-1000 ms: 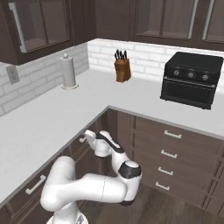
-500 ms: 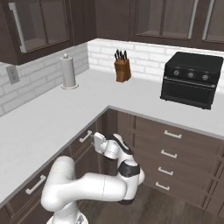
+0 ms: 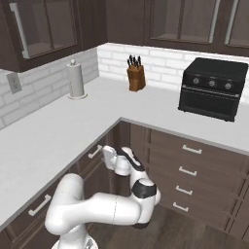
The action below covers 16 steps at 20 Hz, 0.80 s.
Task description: Take a straw from the drawer in front and place it inside the glass cup on the dining counter.
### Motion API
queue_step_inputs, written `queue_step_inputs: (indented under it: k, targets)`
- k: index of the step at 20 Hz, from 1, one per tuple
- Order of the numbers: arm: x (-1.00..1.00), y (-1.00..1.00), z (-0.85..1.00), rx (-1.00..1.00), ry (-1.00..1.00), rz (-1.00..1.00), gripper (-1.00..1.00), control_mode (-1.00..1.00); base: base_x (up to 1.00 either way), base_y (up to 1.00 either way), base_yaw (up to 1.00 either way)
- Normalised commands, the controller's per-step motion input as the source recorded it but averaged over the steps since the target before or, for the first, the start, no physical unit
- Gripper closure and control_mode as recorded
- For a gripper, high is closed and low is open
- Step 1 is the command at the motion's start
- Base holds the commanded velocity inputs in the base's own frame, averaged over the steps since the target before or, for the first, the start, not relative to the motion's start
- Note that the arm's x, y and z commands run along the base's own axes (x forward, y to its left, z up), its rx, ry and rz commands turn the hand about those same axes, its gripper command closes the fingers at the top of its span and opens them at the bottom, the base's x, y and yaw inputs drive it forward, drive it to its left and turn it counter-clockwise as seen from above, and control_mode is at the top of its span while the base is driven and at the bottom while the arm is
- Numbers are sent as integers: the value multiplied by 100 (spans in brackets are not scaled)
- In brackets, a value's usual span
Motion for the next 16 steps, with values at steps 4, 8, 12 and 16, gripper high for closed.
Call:
queue_step_inputs:
  k: [4, 8, 12, 16]
  targets:
    - [0, 30, -41, 4, 0, 0, -100, -100, 0, 0, 0]
    - [0, 13, -26, 15, -1, 1, -100, -100, 0, 0, 0]
    - [0, 0, -16, 23, -3, 3, -100, -100, 0, 0, 0]
    - [5, 0, -37, 23, 0, 4, -100, -100, 0, 0, 0]
